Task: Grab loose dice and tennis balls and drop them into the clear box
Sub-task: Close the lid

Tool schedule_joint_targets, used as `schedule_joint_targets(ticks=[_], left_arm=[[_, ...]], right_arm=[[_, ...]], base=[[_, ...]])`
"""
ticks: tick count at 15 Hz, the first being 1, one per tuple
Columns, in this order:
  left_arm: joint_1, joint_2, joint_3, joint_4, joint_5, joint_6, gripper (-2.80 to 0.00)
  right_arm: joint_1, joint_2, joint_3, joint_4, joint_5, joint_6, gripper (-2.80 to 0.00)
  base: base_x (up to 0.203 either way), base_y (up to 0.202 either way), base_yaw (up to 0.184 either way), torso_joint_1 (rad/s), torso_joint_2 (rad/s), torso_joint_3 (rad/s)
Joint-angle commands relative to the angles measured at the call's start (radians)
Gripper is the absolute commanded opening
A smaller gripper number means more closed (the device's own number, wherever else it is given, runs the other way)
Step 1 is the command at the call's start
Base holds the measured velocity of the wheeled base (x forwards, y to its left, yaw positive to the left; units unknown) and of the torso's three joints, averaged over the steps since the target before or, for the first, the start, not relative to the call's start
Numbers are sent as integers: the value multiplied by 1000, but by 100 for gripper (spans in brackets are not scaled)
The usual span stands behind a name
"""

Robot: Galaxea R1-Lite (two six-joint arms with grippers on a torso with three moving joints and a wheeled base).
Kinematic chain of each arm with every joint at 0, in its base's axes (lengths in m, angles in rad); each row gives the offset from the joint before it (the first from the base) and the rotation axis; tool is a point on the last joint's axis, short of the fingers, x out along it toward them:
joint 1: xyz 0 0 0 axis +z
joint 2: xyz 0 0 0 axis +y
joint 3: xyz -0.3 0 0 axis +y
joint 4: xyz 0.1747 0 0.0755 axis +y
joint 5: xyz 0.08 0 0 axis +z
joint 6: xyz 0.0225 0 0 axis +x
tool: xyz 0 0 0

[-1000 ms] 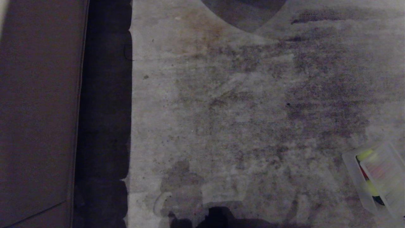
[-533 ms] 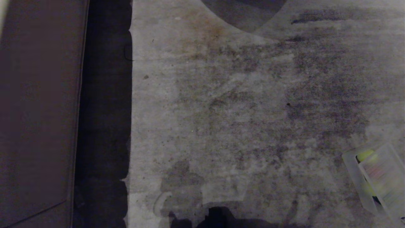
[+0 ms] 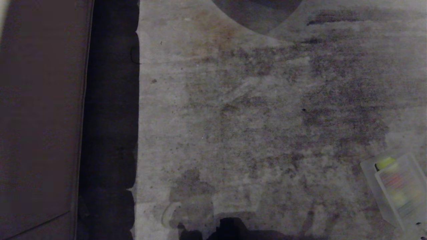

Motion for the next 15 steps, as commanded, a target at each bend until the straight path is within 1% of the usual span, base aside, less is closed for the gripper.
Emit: schedule_joint_targets(ticks=[1, 7, 8, 9, 11, 15], left_arm=[[0, 2, 2, 0, 1, -1, -280], [0, 2, 2, 0, 1, -1, -280], [0, 1, 2, 0, 1, -1, -280], [0, 2, 2, 0, 1, -1, -280], [0, 2, 2, 0, 1, -1, -280], [0, 2, 2, 0, 1, -1, -280]], right_arm=[[4, 3, 0, -7, 6, 4, 0], [57, 20, 6, -7, 49, 9, 0], [67, 19, 6, -7, 51, 21, 0], [75, 17, 6, -7, 58, 53, 0], [90, -7, 9, -9, 100, 123, 0], [122, -27, 2, -9, 105, 155, 0]], base=[[0, 0, 0, 0, 0, 0], [0, 0, 0, 0, 0, 0], [0, 0, 0, 0, 0, 0], [0, 0, 0, 0, 0, 0], [0, 0, 0, 0, 0, 0], [0, 0, 0, 0, 0, 0]])
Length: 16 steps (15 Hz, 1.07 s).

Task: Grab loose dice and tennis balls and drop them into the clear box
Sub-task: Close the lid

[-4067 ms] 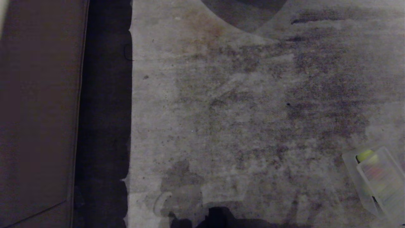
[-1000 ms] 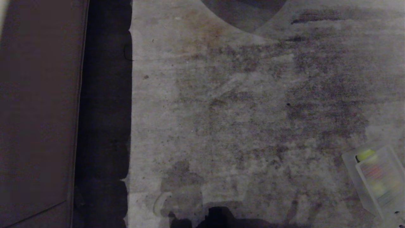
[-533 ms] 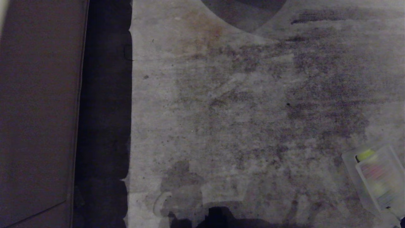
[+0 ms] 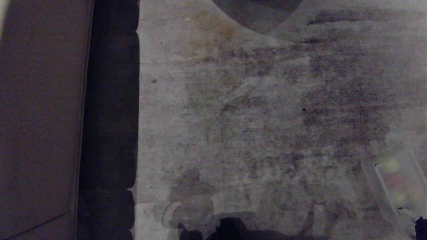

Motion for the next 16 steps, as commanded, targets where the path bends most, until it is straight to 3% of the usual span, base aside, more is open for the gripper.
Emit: schedule_joint_targets(ticks=[1, 7, 10, 13, 16], left_arm=[[0, 1, 2, 0, 1, -1, -280], [0, 0, 2, 0, 1, -1, -280], [0, 2, 2, 0, 1, -1, -280], [0, 2, 2, 0, 1, -1, -280], [0, 2, 2, 0, 1, -1, -280]], right_arm=[[9, -16, -7, -8, 5, 7, 0], [-20, -35, -11, -8, 27, 25, 0], [-70, -81, 15, -4, 98, -34, 0], [-78, -108, 50, 22, 82, -97, 0], [-56, -161, 95, 26, 87, -105, 0]], base=[[0, 0, 0, 0, 0, 0], [0, 0, 0, 0, 0, 0], [0, 0, 0, 0, 0, 0], [0, 0, 0, 0, 0, 0], [0, 0, 0, 0, 0, 0]])
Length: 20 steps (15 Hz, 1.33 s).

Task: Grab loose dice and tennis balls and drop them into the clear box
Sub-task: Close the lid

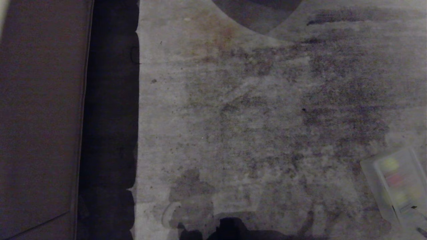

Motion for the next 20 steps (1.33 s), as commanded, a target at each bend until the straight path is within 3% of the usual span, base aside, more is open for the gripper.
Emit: schedule_joint_targets(ticks=[1, 7, 13, 17, 20], left_arm=[[0, 2, 2, 0, 1, -1, -280], [0, 0, 2, 0, 1, -1, -280], [0, 1, 2, 0, 1, -1, -280], [0, 2, 2, 0, 1, -1, -280], [0, 2, 2, 0, 1, -1, -280]], right_arm=[[10, -48, 33, -10, 18, 0, 0], [13, -26, 58, 20, 1, -106, 0], [-9, -70, 87, 31, -6, -114, 0], [55, -60, 98, 30, -8, -117, 0], [50, -42, 68, 30, -18, -129, 0]], base=[[0, 0, 0, 0, 0, 0], [0, 0, 0, 0, 0, 0], [0, 0, 0, 0, 0, 0], [0, 0, 0, 0, 0, 0], [0, 0, 0, 0, 0, 0]])
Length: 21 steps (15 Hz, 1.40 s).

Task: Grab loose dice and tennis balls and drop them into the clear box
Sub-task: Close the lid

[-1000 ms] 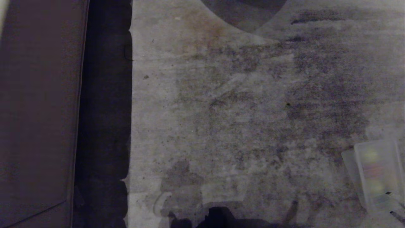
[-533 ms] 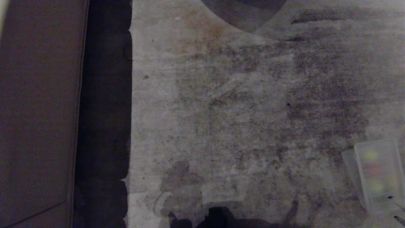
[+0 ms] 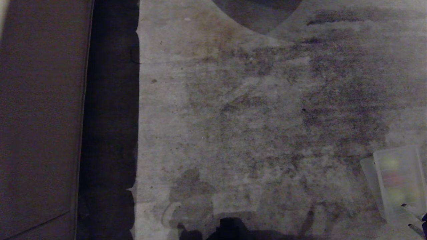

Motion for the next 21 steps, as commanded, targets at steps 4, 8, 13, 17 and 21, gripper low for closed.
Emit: schedule_joint_targets(ticks=[4, 8, 13, 17, 21], left_arm=[[0, 0, 2, 0, 0, -1, -280], [0, 2, 2, 0, 0, -1, -280], [0, 0, 2, 0, 0, -1, -280], [0, 1, 2, 0, 0, -1, -280], [0, 0, 2, 0, 0, -1, -280]], right_arm=[[1, 45, -47, -7, -13, 4, 0], [3, 63, -91, -10, -31, -2, 0], [-8, 63, -124, -4, -87, -40, 0], [-9, 47, -128, 70, -121, -85, 0], [-18, 44, -156, 206, -204, -199, 0]], base=[[0, 0, 0, 0, 0, 0], [0, 0, 0, 0, 0, 0], [0, 0, 0, 0, 0, 0], [0, 0, 0, 0, 0, 0], [0, 0, 0, 0, 0, 0]])
